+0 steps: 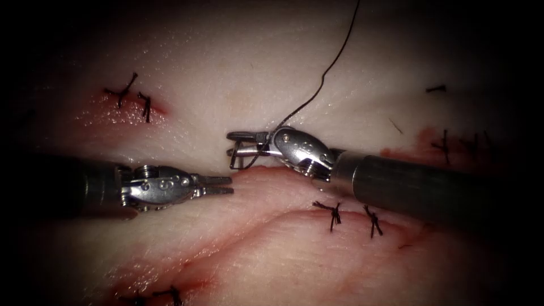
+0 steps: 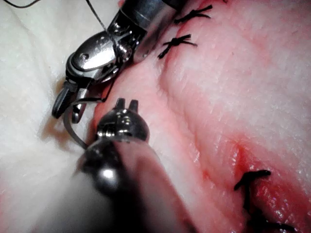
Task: Wound Closure
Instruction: Pass the needle through the top of the wound.
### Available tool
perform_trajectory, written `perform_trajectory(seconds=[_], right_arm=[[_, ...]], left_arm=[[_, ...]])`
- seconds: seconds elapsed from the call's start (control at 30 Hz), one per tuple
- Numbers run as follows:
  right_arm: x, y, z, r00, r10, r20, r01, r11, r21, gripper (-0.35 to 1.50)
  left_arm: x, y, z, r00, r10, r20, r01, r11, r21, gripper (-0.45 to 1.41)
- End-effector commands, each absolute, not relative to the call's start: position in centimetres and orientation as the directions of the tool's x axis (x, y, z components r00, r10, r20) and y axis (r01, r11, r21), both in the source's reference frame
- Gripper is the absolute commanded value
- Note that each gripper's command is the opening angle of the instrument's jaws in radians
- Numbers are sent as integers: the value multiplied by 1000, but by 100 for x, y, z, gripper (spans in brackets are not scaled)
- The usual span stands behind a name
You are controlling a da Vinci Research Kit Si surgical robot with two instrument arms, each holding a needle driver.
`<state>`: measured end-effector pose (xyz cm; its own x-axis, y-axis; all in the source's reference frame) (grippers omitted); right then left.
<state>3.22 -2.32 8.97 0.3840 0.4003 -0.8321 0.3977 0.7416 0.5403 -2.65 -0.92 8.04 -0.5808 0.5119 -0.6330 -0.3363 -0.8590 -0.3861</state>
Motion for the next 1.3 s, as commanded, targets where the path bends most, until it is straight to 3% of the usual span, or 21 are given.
perform_trajectory(seconds=[0.03, 0.63, 1.3], right_arm=[[334, -218, 887, 364, 393, -845, 395, 756, 522, -35], [340, -188, 852, 241, 376, -895, 358, 823, 442, -35], [340, -154, 809, 171, 324, -931, 338, 868, 364, -35]], left_arm=[[-272, -90, 810, -583, 510, -633, -336, -860, -384, 7], [-321, -116, 877, -664, 470, -582, -263, -875, -406, 12], [-297, -138, 963, -735, 478, -481, -256, -852, -457, 12]])
